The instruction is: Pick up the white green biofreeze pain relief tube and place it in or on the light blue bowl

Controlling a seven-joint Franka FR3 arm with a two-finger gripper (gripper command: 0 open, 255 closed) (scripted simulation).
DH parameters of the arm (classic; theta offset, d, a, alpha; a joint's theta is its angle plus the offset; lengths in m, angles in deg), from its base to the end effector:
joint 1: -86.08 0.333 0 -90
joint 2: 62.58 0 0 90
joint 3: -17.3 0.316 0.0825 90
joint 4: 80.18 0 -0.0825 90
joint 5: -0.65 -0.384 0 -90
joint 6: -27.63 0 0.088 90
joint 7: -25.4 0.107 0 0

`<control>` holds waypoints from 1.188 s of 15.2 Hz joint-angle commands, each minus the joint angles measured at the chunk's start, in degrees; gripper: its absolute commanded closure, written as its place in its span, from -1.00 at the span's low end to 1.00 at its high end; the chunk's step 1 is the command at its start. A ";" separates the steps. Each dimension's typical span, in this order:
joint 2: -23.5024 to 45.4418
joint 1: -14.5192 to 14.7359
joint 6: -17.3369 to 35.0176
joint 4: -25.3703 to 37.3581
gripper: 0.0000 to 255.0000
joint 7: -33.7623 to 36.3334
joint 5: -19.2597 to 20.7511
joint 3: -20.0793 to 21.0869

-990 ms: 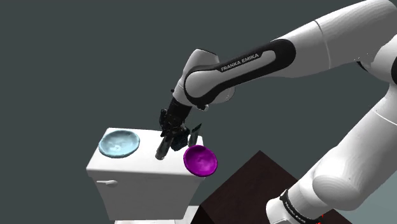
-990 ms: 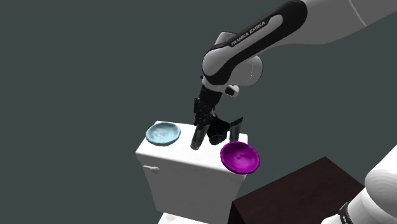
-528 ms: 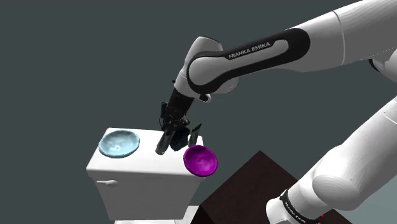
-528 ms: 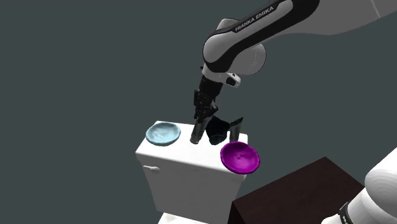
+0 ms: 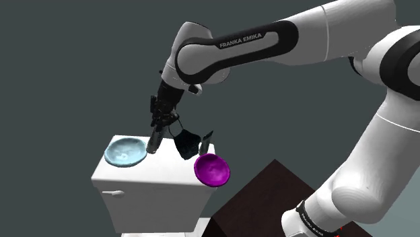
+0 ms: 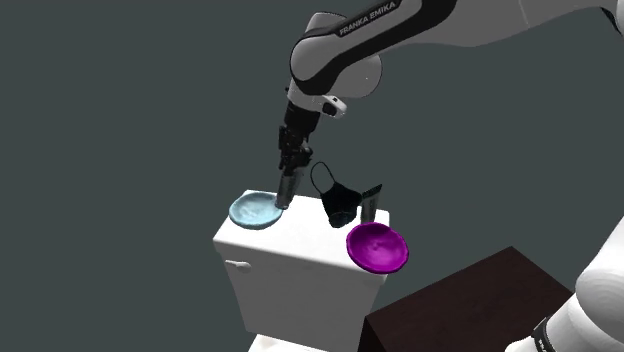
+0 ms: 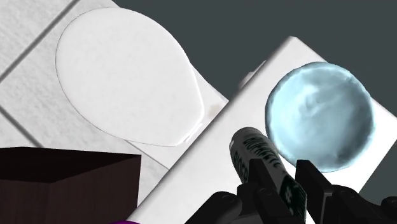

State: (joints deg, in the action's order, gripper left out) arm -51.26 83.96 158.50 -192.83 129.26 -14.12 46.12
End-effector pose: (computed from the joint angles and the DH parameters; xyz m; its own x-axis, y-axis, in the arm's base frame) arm 0.5444 0.2677 0.4003 0.0557 -0.9449 -0.3226 -0.9983 -0.0476 -0.0330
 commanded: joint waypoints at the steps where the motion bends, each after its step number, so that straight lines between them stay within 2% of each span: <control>1: 4.30 1.44 -1.98 6.38 1.00 2.90 3.20 -0.34; 8: 20.79 8.73 -11.93 32.99 1.00 9.86 11.79 -2.80; 9: 23.59 10.06 -13.97 37.89 1.00 10.59 12.84 -3.21; 10: 29.18 12.70 -18.24 47.94 1.00 11.72 14.64 -3.95; 18: 29.99 12.30 -12.72 43.03 1.00 10.77 14.50 -4.32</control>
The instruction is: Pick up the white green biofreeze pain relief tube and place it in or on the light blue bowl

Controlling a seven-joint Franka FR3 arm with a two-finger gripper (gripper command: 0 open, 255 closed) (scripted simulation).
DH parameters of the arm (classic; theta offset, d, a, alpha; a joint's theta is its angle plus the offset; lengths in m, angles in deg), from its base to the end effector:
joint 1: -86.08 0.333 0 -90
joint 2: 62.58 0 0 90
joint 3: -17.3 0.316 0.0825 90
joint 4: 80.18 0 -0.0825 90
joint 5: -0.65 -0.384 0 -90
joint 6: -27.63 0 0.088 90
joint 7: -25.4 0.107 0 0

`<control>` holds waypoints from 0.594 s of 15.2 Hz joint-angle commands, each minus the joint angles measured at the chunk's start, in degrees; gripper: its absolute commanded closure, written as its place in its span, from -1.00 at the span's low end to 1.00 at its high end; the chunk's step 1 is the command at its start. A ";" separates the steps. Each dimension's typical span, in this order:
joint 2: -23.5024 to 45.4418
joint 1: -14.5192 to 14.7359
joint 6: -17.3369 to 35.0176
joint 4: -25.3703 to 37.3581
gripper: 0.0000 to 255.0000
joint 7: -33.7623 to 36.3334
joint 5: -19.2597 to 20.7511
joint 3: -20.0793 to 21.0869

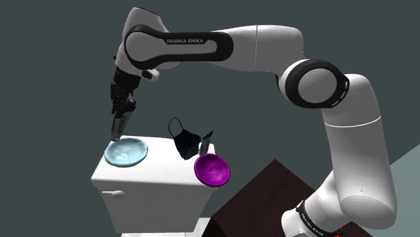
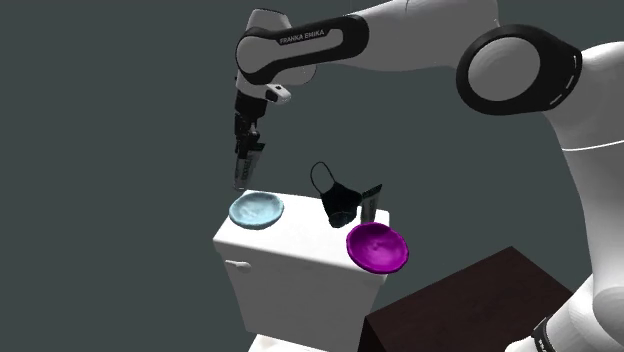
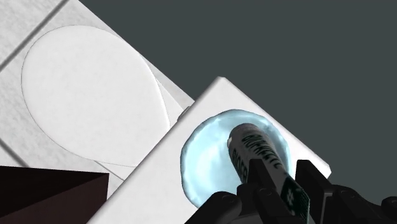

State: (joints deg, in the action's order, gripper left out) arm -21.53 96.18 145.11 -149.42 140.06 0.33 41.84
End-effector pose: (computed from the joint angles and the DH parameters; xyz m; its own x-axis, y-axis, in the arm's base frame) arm 0.6703 0.3520 0.3990 0.0541 -0.9456 -0.3209 -0.9984 -0.0459 -0.0331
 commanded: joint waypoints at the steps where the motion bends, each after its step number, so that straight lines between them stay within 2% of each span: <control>1: 0.43 0.05 1.32 -0.88 1.00 -0.12 0.07 -0.07; 9: 2.27 -0.07 6.19 -4.11 1.00 -0.91 0.32 -0.41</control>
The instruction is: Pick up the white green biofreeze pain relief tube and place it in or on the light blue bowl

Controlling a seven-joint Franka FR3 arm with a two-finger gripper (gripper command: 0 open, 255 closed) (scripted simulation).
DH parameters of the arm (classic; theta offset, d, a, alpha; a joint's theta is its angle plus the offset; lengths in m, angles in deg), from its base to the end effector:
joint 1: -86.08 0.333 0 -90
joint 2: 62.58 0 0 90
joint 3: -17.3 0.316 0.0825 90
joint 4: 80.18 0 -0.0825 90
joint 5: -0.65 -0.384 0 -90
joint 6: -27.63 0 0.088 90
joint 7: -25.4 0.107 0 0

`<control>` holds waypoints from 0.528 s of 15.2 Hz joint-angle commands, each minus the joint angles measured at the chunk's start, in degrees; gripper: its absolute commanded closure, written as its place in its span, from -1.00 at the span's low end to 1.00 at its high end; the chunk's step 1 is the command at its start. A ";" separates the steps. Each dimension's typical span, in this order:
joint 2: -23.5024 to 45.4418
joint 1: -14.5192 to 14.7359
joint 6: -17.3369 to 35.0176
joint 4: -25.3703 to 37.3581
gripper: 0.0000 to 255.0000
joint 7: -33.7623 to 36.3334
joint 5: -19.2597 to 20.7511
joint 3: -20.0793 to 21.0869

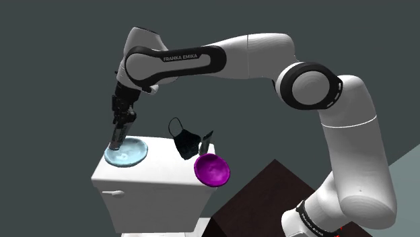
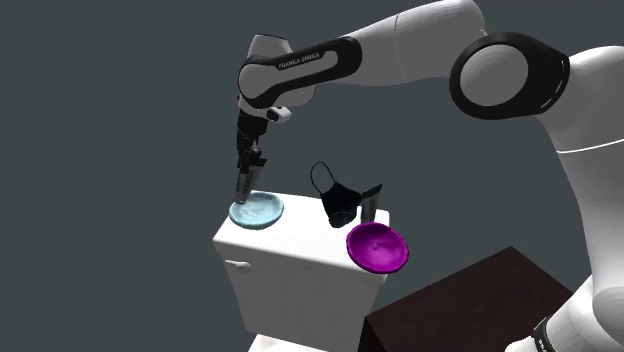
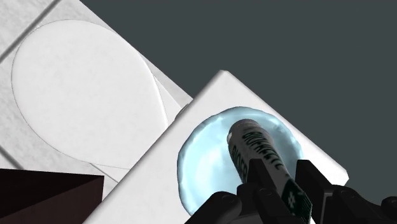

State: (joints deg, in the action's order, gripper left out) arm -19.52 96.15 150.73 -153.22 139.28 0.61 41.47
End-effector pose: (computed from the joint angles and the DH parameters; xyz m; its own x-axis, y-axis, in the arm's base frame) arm 0.6699 0.3536 0.3510 0.0542 -0.9455 -0.3210 -0.9984 -0.0460 -0.0331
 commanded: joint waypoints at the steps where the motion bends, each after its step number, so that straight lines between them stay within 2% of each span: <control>1: 0.52 -0.04 1.16 -0.66 1.00 -0.23 0.07 -0.10; 8: 2.12 0.05 3.93 -1.94 1.00 -0.68 0.31 -0.39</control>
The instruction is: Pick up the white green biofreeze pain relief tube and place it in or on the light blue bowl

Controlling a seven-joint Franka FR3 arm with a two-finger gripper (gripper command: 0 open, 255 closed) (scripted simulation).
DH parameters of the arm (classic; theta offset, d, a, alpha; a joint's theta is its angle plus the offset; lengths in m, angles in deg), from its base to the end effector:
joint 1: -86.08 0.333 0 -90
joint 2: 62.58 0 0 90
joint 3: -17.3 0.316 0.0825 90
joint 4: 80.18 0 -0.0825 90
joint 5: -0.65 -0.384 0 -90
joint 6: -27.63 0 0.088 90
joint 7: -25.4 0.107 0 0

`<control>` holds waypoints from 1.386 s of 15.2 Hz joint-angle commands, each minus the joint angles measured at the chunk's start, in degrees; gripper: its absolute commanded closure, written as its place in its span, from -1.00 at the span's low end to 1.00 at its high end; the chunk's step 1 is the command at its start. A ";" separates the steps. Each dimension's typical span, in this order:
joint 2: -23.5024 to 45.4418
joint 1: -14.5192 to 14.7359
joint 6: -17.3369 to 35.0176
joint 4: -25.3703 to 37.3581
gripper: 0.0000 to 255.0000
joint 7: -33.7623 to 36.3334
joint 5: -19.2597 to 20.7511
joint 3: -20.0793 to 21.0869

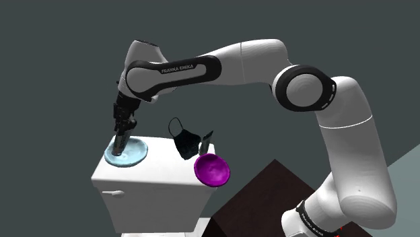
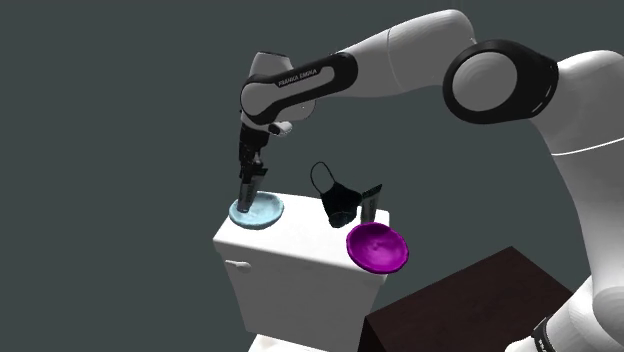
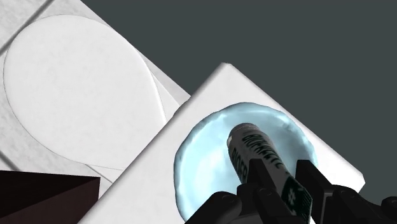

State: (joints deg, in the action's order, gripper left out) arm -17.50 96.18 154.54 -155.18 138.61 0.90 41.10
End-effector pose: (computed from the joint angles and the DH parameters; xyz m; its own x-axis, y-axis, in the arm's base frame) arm 0.6700 0.3531 0.3152 0.0542 -0.9455 -0.3210 -0.9984 -0.0460 -0.0330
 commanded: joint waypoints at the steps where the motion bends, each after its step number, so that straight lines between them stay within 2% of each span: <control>1: 0.09 0.03 0.12 0.02 1.00 -0.02 0.02 -0.01; 6: 0.09 0.03 0.12 0.02 1.00 -0.02 0.02 -0.01; 7: 0.09 0.03 0.13 0.01 -1.00 -0.01 0.02 -0.01; 12: 0.09 0.02 0.13 0.01 -1.00 -0.02 0.02 -0.01; 16: -4.31 -1.88 -4.10 -0.31 -1.00 -0.53 -1.03 0.77; 21: -4.31 -1.88 -4.10 -0.31 -1.00 -0.53 -1.03 0.76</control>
State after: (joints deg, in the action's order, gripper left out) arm -21.79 94.30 150.47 -155.50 138.08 -0.12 41.86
